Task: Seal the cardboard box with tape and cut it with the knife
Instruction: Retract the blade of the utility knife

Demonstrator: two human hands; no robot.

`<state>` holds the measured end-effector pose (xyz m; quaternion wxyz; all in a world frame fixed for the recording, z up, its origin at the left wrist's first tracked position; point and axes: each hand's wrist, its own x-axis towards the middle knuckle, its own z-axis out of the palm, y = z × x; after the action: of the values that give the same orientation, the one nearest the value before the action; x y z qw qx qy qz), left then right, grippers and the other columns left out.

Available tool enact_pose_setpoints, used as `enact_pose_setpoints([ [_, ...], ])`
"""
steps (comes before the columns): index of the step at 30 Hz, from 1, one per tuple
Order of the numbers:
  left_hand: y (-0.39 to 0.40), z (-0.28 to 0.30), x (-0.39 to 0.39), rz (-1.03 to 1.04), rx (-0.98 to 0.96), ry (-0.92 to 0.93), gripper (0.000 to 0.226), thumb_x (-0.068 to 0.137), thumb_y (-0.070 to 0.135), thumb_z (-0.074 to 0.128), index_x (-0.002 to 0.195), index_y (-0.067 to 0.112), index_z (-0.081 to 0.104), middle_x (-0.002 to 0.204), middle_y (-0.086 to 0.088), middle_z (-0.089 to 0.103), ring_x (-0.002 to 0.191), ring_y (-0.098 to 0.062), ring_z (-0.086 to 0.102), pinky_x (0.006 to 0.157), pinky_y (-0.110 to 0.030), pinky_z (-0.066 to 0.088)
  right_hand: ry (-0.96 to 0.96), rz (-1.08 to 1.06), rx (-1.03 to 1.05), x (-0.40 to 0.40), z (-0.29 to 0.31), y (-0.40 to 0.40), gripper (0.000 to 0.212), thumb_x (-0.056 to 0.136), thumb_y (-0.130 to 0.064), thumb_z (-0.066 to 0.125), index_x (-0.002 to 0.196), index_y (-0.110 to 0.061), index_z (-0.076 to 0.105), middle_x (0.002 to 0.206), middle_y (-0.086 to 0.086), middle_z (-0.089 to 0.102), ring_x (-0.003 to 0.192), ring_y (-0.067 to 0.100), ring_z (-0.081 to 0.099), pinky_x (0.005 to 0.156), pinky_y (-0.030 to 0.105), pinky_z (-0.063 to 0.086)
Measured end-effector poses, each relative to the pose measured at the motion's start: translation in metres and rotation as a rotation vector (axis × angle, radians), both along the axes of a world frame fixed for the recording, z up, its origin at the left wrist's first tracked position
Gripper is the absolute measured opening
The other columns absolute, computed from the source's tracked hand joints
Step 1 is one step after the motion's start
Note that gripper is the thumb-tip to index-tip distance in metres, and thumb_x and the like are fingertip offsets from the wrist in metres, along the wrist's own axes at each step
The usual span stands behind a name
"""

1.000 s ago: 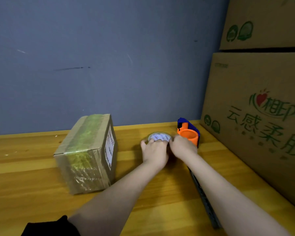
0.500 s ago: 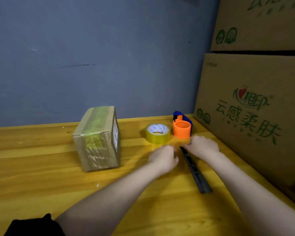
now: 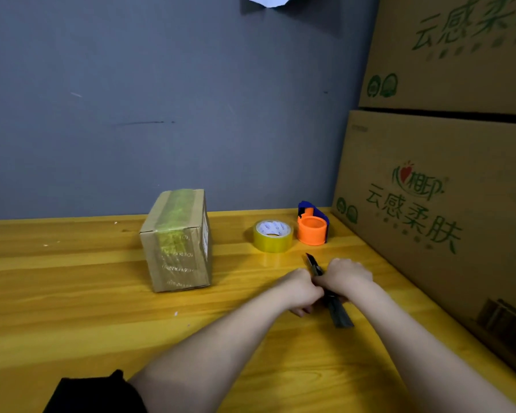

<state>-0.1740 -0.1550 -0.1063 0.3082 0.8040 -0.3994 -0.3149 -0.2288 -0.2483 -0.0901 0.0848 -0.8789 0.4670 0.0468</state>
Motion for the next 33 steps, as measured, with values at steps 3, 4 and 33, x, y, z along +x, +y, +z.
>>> enact_pose_setpoints([
  [3,0.009,0.003,0.002,-0.011,-0.108,0.161,0.032,0.092,0.020,0.049,0.122,0.011,0.043,0.102,-0.007,0.059,0.066,-0.012,0.058,0.053,-0.023,0.048,-0.115,-0.016,0.037,0.003,0.002,0.001,0.052,0.076,-0.062,0.056,0.096,-0.014,0.061,0.100,0.004,0.067,0.096,0.026,0.065,0.075,0.030,0.052],
  [4,0.012,0.004,0.003,-0.010,-0.138,0.224,0.035,0.092,0.022,0.051,0.123,0.014,0.037,0.103,-0.005,0.058,0.065,-0.010,0.057,0.055,-0.022,0.048,-0.153,-0.013,0.056,0.005,0.004,0.001,0.052,0.076,-0.062,0.056,0.092,-0.013,0.061,0.094,0.004,0.066,0.092,0.026,0.066,0.070,0.029,0.050],
  [33,0.080,-0.042,0.075,0.229,-0.712,0.260,0.016,0.095,0.005,0.045,0.094,0.021,0.050,0.059,0.002,0.050,0.043,-0.005,0.047,0.043,-0.018,0.039,-1.377,0.350,0.813,0.071,-0.044,0.077,0.023,0.094,-0.018,0.053,0.084,0.002,0.055,0.073,0.016,0.055,0.063,0.024,0.050,0.054,0.030,0.042],
])
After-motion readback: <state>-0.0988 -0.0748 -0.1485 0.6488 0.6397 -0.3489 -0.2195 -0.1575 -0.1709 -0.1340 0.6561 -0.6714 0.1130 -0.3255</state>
